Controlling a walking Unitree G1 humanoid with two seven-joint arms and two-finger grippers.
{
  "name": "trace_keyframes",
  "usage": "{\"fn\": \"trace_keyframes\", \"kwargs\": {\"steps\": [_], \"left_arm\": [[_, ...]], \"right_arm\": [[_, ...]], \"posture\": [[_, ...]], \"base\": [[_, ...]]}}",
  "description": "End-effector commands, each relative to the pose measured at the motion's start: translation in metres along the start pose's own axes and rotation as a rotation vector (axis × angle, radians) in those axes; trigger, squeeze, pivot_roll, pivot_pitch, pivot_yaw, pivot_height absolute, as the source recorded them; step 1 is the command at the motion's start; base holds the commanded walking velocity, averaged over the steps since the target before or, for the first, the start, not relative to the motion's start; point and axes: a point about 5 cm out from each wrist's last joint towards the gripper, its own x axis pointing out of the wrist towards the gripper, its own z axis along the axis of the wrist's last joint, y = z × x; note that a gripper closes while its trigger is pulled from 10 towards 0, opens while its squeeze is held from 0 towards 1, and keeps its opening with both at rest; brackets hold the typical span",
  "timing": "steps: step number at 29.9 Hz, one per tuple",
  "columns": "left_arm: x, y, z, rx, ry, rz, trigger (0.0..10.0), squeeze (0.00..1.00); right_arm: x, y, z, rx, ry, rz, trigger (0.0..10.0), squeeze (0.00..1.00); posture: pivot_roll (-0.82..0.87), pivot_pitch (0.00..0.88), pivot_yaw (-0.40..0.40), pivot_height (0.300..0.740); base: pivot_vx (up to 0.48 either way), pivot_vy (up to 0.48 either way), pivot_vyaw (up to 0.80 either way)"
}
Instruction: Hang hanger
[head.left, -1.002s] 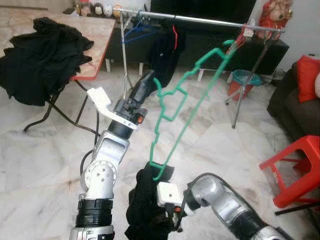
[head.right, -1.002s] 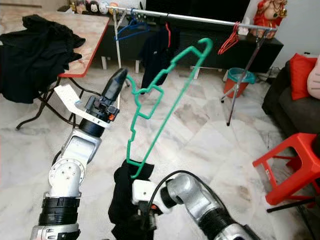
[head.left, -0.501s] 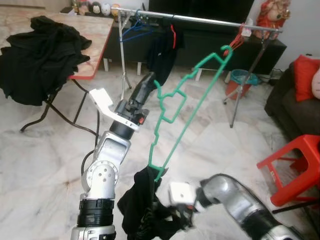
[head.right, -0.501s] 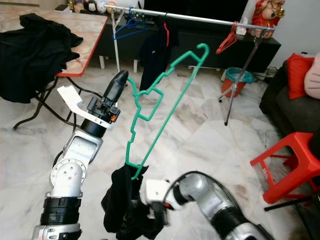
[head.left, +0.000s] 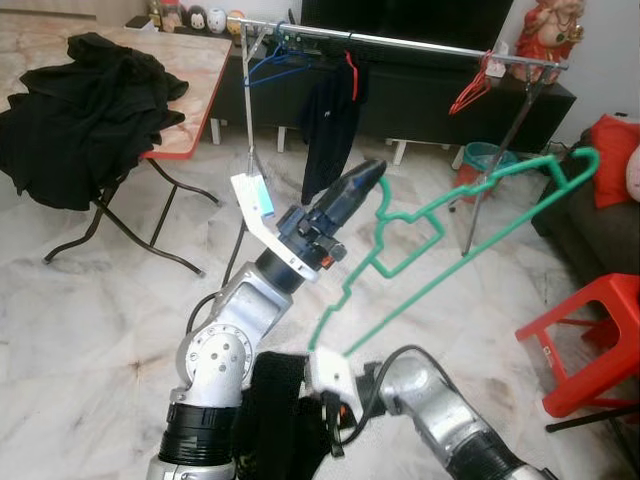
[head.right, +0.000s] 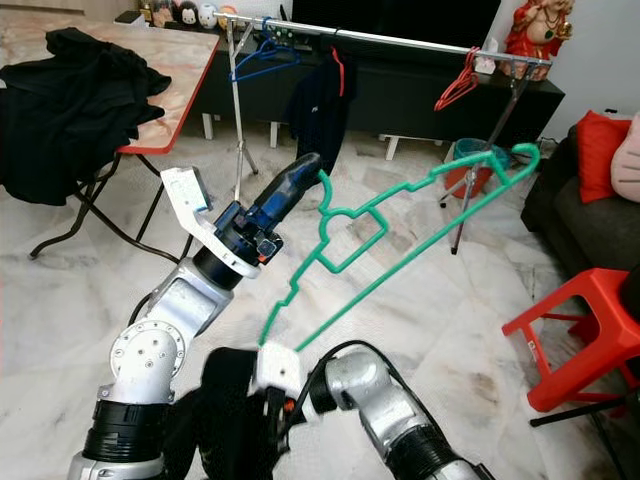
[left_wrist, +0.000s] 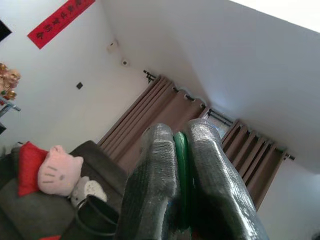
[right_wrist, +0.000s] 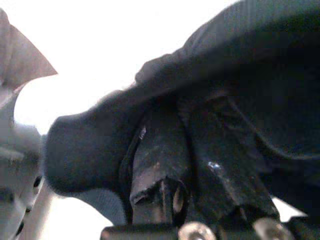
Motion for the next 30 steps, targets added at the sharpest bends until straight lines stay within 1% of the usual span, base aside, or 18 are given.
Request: {"fn": "trace_keyframes", "kwargs": {"steps": [1,4,6,7,11,13,14,16,17,18,20,22,23,24,25,27,28,30], "left_arm": [[0.015,-0.005,0.005,0.003,-0.036,-0.019,10.0,0.00],[0.024,-0.004,0.013,-0.021,-0.099,0.000,10.0,0.00],[0.030,0.003,0.024,-0.056,-0.194,0.082,10.0,0.00],[0.033,0.006,0.032,-0.085,-0.261,0.124,10.0,0.00],[0.034,0.005,0.034,-0.043,-0.263,0.148,10.0,0.00],[0.029,0.013,0.030,0.142,-0.187,0.245,10.0,0.00],[0.025,0.017,0.028,0.253,-0.131,0.289,10.0,0.00],[0.013,0.029,0.027,0.395,-0.041,0.358,10.0,0.00],[0.008,0.034,0.027,0.425,-0.023,0.388,10.0,0.00],[0.001,0.041,0.030,0.479,-0.008,0.432,10.0,0.00],[-0.015,0.053,0.038,0.556,0.014,0.517,10.0,0.00],[-0.031,0.065,0.051,0.609,-0.019,0.631,10.0,0.00],[-0.049,0.075,0.069,0.664,-0.088,0.770,10.0,0.00],[-0.054,0.077,0.075,0.682,-0.108,0.805,10.0,0.00],[-0.054,0.077,0.075,0.682,-0.108,0.805,10.0,0.00],[-0.062,0.079,0.085,0.723,-0.144,0.856,10.0,0.00],[-0.066,0.080,0.089,0.766,-0.137,0.875,10.0,0.00],[-0.076,0.083,0.093,0.906,-0.061,0.918,10.0,0.00]], "right_arm": [[-0.002,-0.007,-0.006,-0.065,0.128,-0.041,0.0,0.00],[0.001,-0.008,-0.008,-0.081,0.158,-0.046,0.0,0.00],[0.004,-0.009,-0.008,-0.100,0.173,-0.056,0.0,0.00],[0.006,-0.008,-0.007,-0.098,0.164,-0.057,0.0,0.00],[0.007,-0.007,-0.008,-0.093,0.159,-0.060,0.0,0.00],[0.004,-0.009,-0.012,-0.096,0.172,-0.087,0.0,0.00],[0.001,-0.011,-0.014,-0.090,0.170,-0.115,0.0,0.00],[-0.009,-0.017,-0.015,-0.059,0.132,-0.190,0.0,0.00],[-0.012,-0.020,-0.015,-0.046,0.112,-0.220,0.0,0.00],[-0.018,-0.023,-0.015,-0.024,0.088,-0.263,0.0,0.00],[-0.031,-0.028,-0.017,0.021,0.041,-0.352,0.0,0.00],[-0.043,-0.031,-0.021,0.062,0.001,-0.429,0.0,0.00],[-0.056,-0.032,-0.027,0.118,-0.044,-0.509,0.0,0.00],[-0.059,-0.032,-0.029,0.137,-0.058,-0.528,0.0,0.00],[-0.059,-0.032,-0.029,0.137,-0.058,-0.528,0.0,0.00],[-0.067,-0.030,-0.033,0.155,-0.082,-0.561,0.0,0.00],[-0.070,-0.030,-0.034,0.168,-0.096,-0.582,0.0,0.00],[-0.082,-0.031,-0.039,0.204,-0.138,-0.663,0.0,0.00]], "posture": [[0.17,0.000,-0.119,0.740],[0.17,0.000,-0.121,0.740],[0.17,0.000,-0.122,0.740],[0.17,0.000,-0.119,0.740],[0.17,0.000,-0.118,0.740],[0.17,0.000,-0.117,0.740],[0.17,0.000,-0.118,0.740],[0.17,0.000,-0.117,0.740],[0.17,0.000,-0.115,0.740],[0.17,0.000,-0.114,0.740],[0.17,0.000,-0.111,0.740],[0.16,0.000,-0.109,0.740],[0.16,0.000,-0.106,0.740],[0.16,0.000,-0.105,0.740],[0.16,0.000,-0.105,0.740],[0.16,0.000,-0.104,0.740],[0.16,0.000,-0.100,0.740],[0.16,0.000,-0.097,0.740]], "base": [[0.000,0.000,0.00],[0.000,0.000,0.00],[0.000,0.000,0.00],[0.000,0.000,0.00],[0.000,0.000,0.00],[0.000,0.000,0.00],[0.000,0.000,0.00],[0.000,0.000,0.00],[0.000,0.000,0.00],[0.000,0.000,0.00],[0.000,0.000,0.00],[0.000,0.000,0.00],[0.000,0.000,0.00],[0.000,0.000,0.00],[0.000,0.000,0.00],[0.000,0.000,0.00],[0.000,0.000,0.00],[0.000,0.000,0.00]]}}
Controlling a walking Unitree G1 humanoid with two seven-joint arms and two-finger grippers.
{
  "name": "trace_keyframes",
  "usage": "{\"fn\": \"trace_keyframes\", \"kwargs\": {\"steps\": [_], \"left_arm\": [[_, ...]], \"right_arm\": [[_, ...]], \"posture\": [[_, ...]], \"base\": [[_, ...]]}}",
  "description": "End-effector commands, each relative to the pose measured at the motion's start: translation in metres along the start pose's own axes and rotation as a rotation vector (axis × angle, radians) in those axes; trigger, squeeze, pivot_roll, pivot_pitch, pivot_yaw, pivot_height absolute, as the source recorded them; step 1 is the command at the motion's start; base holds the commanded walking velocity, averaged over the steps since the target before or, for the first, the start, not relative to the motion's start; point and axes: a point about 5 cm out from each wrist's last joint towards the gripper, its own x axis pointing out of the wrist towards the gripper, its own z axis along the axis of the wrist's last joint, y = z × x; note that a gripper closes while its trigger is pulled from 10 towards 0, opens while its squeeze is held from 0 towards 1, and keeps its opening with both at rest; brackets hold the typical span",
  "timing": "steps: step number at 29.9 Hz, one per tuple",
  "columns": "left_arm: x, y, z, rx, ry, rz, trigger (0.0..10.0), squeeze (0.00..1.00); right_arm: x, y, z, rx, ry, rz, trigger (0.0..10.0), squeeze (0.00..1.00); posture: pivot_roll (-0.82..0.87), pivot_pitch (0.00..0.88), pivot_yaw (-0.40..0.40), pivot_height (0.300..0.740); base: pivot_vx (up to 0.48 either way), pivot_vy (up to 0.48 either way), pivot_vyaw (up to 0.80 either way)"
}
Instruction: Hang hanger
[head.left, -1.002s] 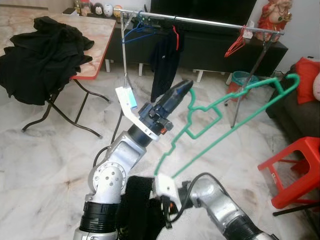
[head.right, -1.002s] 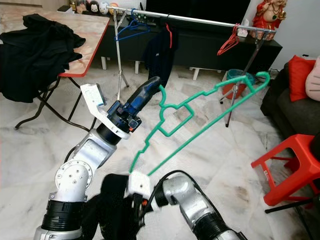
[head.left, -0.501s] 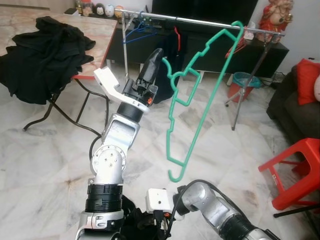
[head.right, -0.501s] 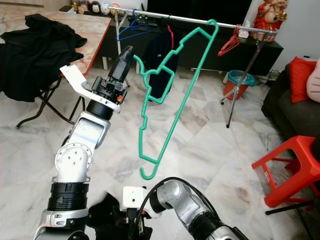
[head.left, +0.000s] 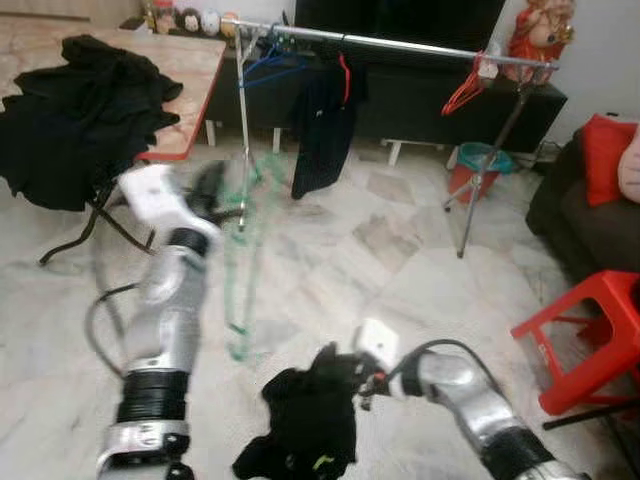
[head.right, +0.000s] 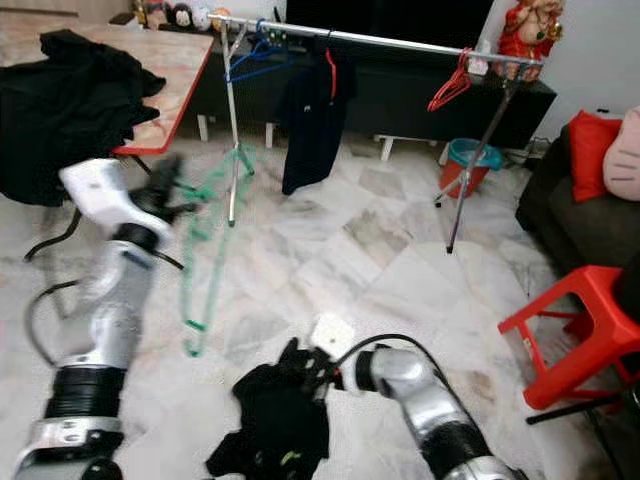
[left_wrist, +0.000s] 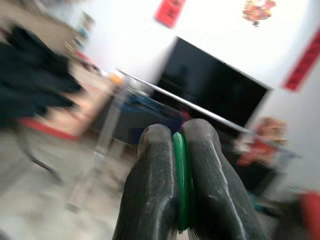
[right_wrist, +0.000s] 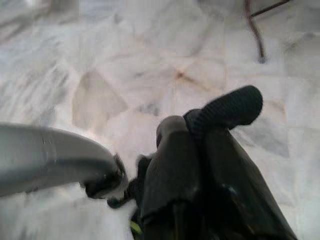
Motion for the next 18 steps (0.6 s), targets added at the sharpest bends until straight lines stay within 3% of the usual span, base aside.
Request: {"fn": "trace_keyframes", "kwargs": {"steps": [1,4,5,8,9,10,12,13,15,17,18], "left_arm": [[-0.010,0.008,-0.018,0.215,0.078,-0.015,10.0,0.00],[-0.022,0.023,-0.036,0.380,0.167,-0.044,10.0,0.00],[-0.036,0.040,-0.054,0.410,0.255,-0.025,10.0,0.00],[-0.059,0.061,-0.077,0.475,0.376,-0.029,10.0,0.00],[-0.074,0.072,-0.090,0.487,0.450,-0.014,10.0,0.00],[-0.074,0.072,-0.090,0.487,0.450,-0.014,10.0,0.00],[-0.096,0.084,-0.107,0.463,0.546,0.016,10.0,0.00],[-0.096,0.084,-0.107,0.463,0.546,0.016,10.0,0.00],[-0.117,0.092,-0.124,0.439,0.646,0.029,10.0,0.00],[-0.124,0.095,-0.129,0.438,0.676,0.034,10.0,0.00],[-0.130,0.098,-0.134,0.424,0.705,0.042,10.0,0.00]], "right_arm": [[-0.020,-0.021,0.002,0.072,-0.091,-0.178,0.0,0.00],[-0.032,-0.034,-0.002,0.128,-0.128,-0.326,0.0,0.00],[-0.044,-0.046,-0.009,0.191,-0.155,-0.479,0.0,0.00],[-0.058,-0.056,-0.022,0.305,-0.192,-0.654,0.0,0.00],[-0.067,-0.059,-0.033,0.351,-0.169,-0.782,0.0,0.00],[-0.067,-0.059,-0.033,0.351,-0.169,-0.782,0.0,0.00],[-0.078,-0.058,-0.052,0.430,-0.134,-0.942,0.0,0.00],[-0.078,-0.058,-0.052,0.430,-0.134,-0.942,0.0,0.00],[-0.084,-0.050,-0.072,0.464,-0.059,-1.056,0.0,0.00],[-0.083,-0.047,-0.078,0.479,-0.042,-1.078,0.0,0.00],[-0.082,-0.043,-0.083,0.499,-0.032,-1.095,2.7,0.00]], "posture": [[0.16,0.000,-0.091,0.740],[0.15,0.000,-0.081,0.740],[0.15,0.000,-0.076,0.740],[0.14,0.000,-0.068,0.740],[0.15,0.000,-0.063,0.740],[0.15,0.000,-0.063,0.740],[0.15,0.000,-0.049,0.740],[0.15,0.000,-0.049,0.740],[0.14,0.000,-0.031,0.740],[0.14,0.000,-0.023,0.740],[0.14,0.000,-0.021,0.740]], "base": [[0.000,0.000,0.00],[0.000,0.000,0.00],[0.000,0.000,0.00],[0.000,0.000,0.00],[0.000,0.000,0.00],[0.000,0.000,0.00],[0.000,0.000,0.00],[0.000,0.000,0.00],[0.000,0.000,0.00],[0.000,0.000,0.00],[0.000,0.000,0.00]]}}
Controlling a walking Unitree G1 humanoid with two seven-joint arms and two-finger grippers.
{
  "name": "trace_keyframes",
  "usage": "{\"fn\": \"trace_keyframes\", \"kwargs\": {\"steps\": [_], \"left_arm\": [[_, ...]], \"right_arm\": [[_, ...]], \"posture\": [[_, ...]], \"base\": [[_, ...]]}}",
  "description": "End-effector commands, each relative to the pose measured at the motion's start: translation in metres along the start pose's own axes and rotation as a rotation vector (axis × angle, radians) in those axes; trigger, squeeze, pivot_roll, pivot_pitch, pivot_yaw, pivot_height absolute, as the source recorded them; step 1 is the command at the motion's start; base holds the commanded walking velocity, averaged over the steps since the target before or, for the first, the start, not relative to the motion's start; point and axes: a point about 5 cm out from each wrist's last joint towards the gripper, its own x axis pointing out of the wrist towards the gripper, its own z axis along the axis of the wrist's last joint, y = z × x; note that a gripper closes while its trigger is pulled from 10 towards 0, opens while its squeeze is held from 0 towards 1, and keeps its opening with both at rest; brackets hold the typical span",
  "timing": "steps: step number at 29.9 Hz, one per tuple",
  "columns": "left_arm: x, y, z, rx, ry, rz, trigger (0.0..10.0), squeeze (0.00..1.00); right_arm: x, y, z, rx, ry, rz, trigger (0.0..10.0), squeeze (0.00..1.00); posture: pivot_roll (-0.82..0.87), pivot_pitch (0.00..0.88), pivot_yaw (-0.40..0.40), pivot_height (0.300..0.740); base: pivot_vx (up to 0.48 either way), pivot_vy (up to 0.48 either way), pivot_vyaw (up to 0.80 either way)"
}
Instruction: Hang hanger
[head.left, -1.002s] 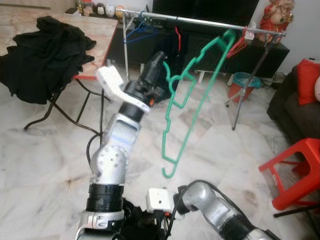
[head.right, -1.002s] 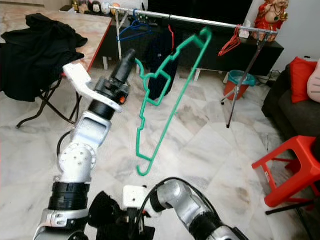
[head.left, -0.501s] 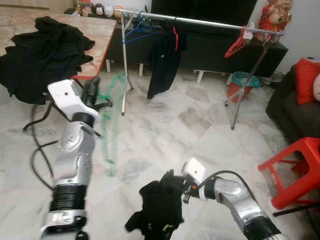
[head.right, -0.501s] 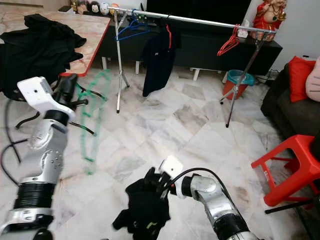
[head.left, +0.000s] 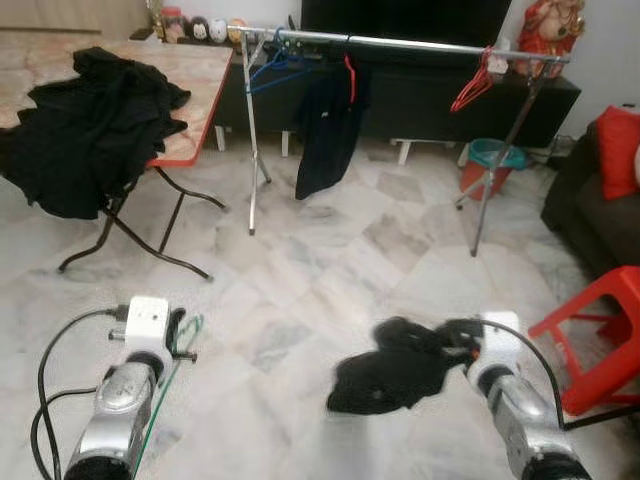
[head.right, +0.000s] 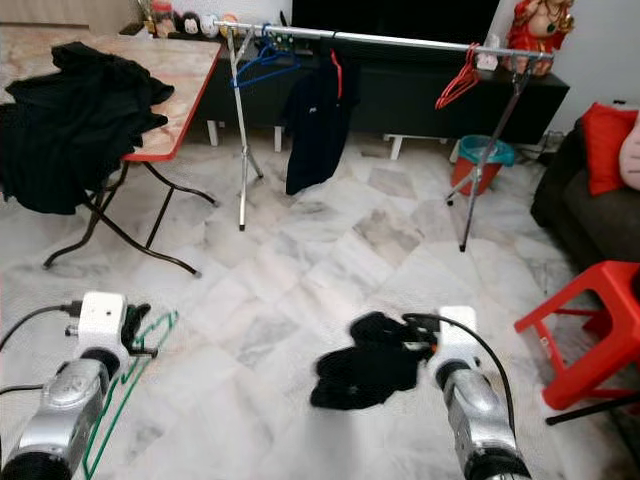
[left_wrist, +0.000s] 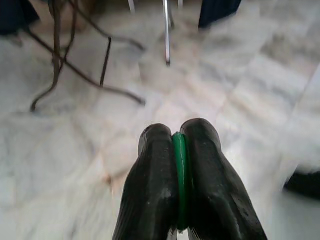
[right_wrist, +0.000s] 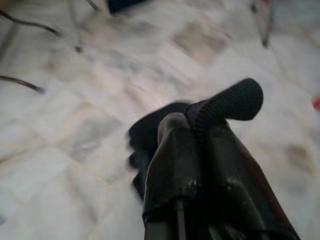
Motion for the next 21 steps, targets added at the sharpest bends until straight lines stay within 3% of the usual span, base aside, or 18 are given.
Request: {"fn": "trace_keyframes", "kwargs": {"steps": [1,4,9,16,21], "left_arm": [[-0.004,-0.003,-0.021,-0.012,0.072,-0.012,10.0,0.00],[-0.008,-0.001,-0.033,-0.023,0.120,-0.008,10.0,0.00],[-0.022,0.002,-0.066,-0.059,0.279,-0.010,10.0,0.00],[-0.032,0.003,-0.086,-0.095,0.378,0.024,10.0,0.00],[-0.036,-0.006,-0.098,-0.122,0.444,0.027,10.0,0.00]], "right_arm": [[-0.004,0.000,-0.012,0.033,0.010,-0.056,10.0,0.00],[-0.007,0.004,-0.021,0.039,0.031,-0.066,10.0,0.00],[-0.021,0.010,-0.057,0.058,0.133,-0.135,10.0,0.00],[-0.033,0.017,-0.083,0.154,0.207,-0.169,10.0,0.00],[-0.040,0.015,-0.093,0.189,0.242,-0.203,10.0,0.00]], "posture": [[0.13,0.000,-0.006,0.740],[0.12,0.000,0.002,0.740],[0.08,0.000,0.053,0.740],[0.03,0.000,0.066,0.740],[0.04,0.000,0.054,0.740]], "base": [[0.000,0.000,0.00],[0.000,0.000,0.00],[0.000,0.000,0.00],[0.000,0.000,0.00],[0.000,0.000,0.00]]}}
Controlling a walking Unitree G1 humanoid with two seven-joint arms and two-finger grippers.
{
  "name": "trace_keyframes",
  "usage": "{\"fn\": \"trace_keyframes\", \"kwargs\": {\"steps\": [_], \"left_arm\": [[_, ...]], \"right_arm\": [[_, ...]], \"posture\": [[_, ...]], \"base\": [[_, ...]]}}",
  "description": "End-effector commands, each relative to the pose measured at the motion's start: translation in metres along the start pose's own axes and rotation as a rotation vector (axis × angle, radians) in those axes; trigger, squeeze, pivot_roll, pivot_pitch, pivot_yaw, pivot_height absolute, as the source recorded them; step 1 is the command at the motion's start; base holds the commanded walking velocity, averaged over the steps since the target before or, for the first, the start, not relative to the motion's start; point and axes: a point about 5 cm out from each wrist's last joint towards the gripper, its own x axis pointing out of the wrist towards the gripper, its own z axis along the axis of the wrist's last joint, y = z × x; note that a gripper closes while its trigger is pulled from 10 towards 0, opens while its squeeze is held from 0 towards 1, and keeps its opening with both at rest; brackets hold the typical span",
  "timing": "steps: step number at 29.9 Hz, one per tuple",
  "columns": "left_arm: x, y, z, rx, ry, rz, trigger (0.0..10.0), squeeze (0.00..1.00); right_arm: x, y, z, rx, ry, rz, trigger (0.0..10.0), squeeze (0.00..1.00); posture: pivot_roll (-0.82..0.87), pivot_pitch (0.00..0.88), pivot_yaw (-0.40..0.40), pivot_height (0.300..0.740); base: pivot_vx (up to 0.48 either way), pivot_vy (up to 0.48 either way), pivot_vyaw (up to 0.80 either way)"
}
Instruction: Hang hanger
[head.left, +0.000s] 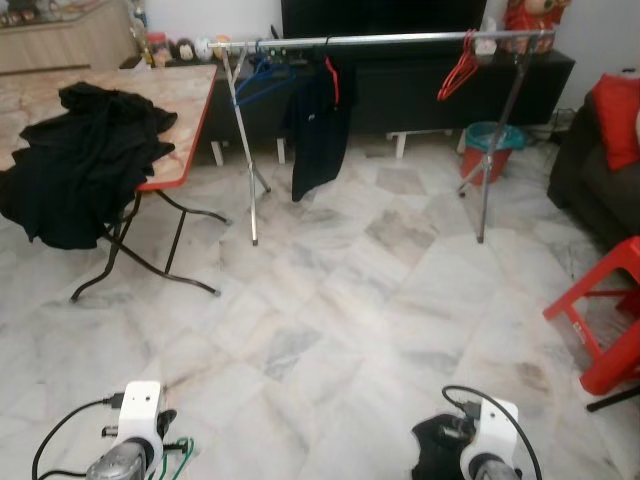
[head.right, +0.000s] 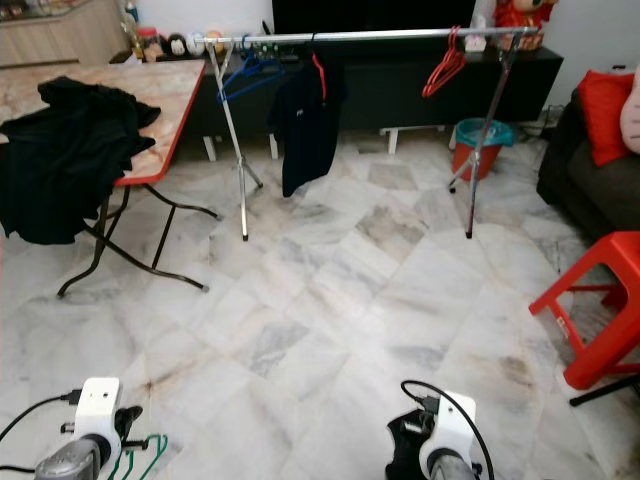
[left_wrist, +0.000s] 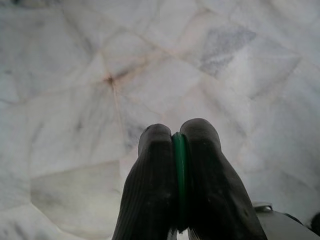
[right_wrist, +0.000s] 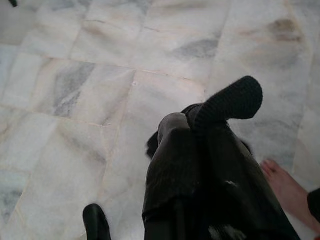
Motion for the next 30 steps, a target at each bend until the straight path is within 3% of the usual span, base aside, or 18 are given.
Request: {"fn": "trace_keyframes", "kwargs": {"steps": [1,6,15,30], "left_arm": [[0.000,-0.002,-0.005,-0.009,0.031,0.005,10.0,0.00],[-0.006,-0.002,-0.029,-0.028,0.120,0.036,10.0,0.00],[-0.016,-0.002,-0.054,-0.046,0.199,0.064,10.0,0.00],[-0.016,-0.007,-0.058,-0.053,0.215,0.064,10.0,0.00]], "right_arm": [[-0.001,0.000,-0.002,0.031,-0.009,-0.017,10.0,0.00],[-0.006,-0.009,-0.022,-0.033,0.110,-0.057,10.0,0.00],[-0.009,-0.016,-0.028,-0.019,0.130,-0.072,10.0,0.00],[-0.013,-0.028,-0.035,-0.007,0.173,-0.095,10.0,0.00]], "posture": [[0.04,0.000,0.054,0.740],[0.04,0.000,0.036,0.740],[0.06,0.000,0.020,0.740],[0.07,0.000,0.015,0.740]], "base": [[0.000,0.000,0.00],[0.000,0.230,0.00],[0.000,0.322,0.00],[0.000,0.408,0.00]]}}
